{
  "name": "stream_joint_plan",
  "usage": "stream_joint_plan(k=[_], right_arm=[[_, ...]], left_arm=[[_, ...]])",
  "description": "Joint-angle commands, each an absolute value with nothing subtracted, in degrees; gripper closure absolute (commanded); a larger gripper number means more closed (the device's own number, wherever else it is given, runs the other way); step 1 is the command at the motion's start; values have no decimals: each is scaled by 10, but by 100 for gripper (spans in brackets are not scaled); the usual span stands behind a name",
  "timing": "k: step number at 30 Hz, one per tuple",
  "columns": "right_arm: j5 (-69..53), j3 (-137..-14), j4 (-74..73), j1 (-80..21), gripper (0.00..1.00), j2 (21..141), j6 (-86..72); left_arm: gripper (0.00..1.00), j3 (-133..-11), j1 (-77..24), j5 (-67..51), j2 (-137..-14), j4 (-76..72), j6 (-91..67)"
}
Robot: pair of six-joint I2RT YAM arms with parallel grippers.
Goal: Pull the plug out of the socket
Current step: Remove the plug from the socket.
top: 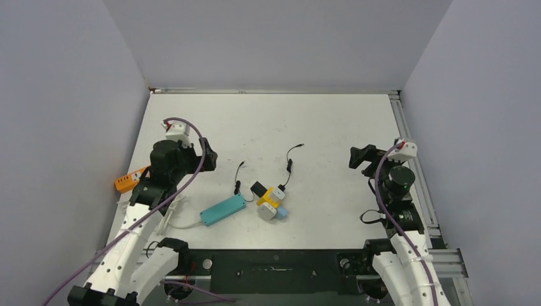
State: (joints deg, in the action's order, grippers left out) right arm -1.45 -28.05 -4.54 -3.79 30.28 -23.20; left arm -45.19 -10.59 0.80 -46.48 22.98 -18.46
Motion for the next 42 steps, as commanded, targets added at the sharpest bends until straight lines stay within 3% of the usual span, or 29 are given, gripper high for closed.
stream_joint_plan(k=[1, 9, 13, 19, 27, 32, 42], right_arm=[[-130, -284, 20, -47, 10, 362, -207], [-208, -314, 41, -178, 5, 484, -152], [-208, -320, 37, -253, 1, 523, -139], [-198, -337, 29, -367, 12, 587, -119], [-171, -402, 19, -470, 28, 685, -94], [-162, -440, -22, -507, 39, 740, -59], [-131, -407, -5, -515, 52, 731, -62]], left_arm=[[4, -470, -196, 18, -511, 224, -156], [4, -616, -268, -100, -619, 173, -226], [4, -608, -265, -93, -639, 128, -229], [4, -539, -259, -84, -632, 131, -214], [4, -549, -258, -82, -652, 155, -200], [4, -554, -258, -71, -657, 167, -193], [4, -555, -258, -92, -670, 168, -198]])
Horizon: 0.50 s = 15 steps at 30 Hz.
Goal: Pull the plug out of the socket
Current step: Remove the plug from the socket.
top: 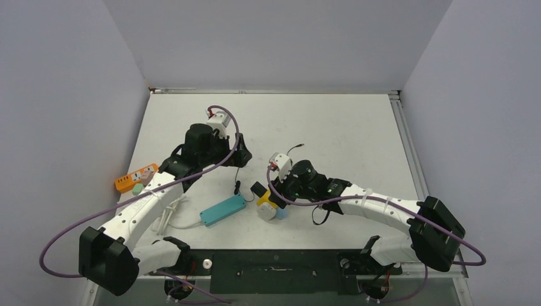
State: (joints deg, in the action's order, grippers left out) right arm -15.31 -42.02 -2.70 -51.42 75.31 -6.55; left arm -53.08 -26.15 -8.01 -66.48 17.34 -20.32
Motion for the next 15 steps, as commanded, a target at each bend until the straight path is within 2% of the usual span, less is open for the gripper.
stream_joint_plan(k=[1, 8, 12, 15], right_arm=[[-131, -402, 8, -515, 55, 728, -65], [-135, -415, 25, -515, 77, 741, -60], [-107, -406, 92, -515, 94, 740, -82], [-65, -382, 182, -515, 95, 736, -97]], left_arm=[[4, -555, -258, -93, -670, 167, -198], [4, -554, -258, -93, -675, 167, -199], [4, -552, -258, -60, -651, 164, -200], [4, -535, -254, -36, -611, 143, -194]])
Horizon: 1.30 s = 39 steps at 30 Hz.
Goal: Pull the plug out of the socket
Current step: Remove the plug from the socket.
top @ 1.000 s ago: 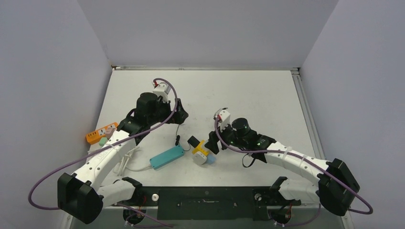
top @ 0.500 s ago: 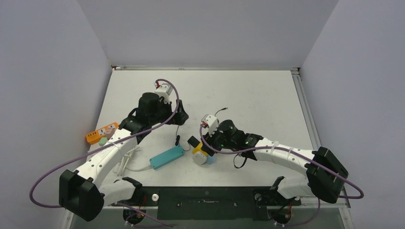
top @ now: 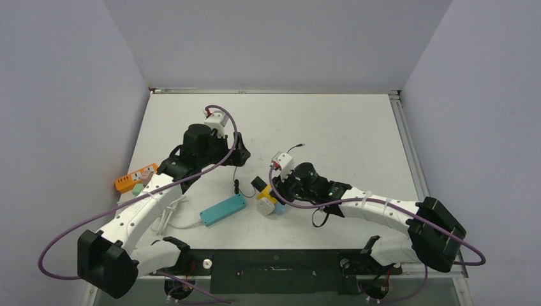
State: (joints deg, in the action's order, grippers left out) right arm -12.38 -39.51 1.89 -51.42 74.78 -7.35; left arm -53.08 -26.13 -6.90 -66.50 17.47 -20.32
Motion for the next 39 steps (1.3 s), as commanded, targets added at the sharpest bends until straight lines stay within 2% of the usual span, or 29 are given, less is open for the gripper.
stream_joint_plan(k=[1, 4, 12, 22, 31, 39], right_arm=[[-50, -374, 215, -515, 95, 736, -100], [-7, -350, 305, -515, 95, 744, -100], [59, -256, 461, -523, 95, 731, -134], [146, -181, 494, -532, 95, 643, -145], [147, -167, 495, -534, 95, 596, -148], [133, -171, 497, -540, 95, 603, -148]], left_arm=[[4, -529, -251, -37, -604, 138, -192], [4, -527, -243, -67, -615, 132, -192], [4, -520, -236, -256, -716, 73, -244], [4, -521, -256, -385, -826, 17, -274], [4, -510, -293, -449, -909, -72, -346], [4, -493, -303, -469, -921, -137, -387]])
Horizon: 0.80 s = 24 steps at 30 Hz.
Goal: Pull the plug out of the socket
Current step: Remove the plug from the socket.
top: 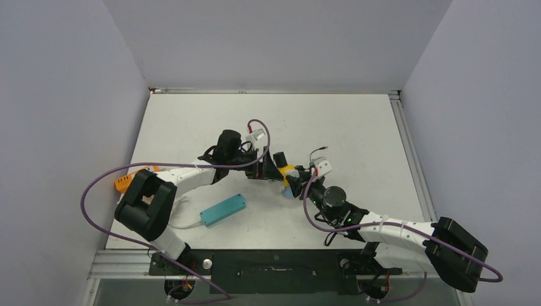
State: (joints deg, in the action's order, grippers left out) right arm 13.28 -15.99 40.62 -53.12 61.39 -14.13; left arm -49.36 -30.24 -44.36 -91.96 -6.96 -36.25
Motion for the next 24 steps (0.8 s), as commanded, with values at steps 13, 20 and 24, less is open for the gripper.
stream_joint_plan(k=[13, 20, 24], right_arm=[[133, -171, 504, -557, 95, 602, -146], [134, -173, 505, -559, 95, 609, -145], [134, -175, 503, -559, 95, 611, -144]], left_arm=[[1, -495, -308, -451, -936, -124, -389], [29, -502, -308, -459, -945, -117, -390], [46, -505, -308, -462, -950, -116, -389]])
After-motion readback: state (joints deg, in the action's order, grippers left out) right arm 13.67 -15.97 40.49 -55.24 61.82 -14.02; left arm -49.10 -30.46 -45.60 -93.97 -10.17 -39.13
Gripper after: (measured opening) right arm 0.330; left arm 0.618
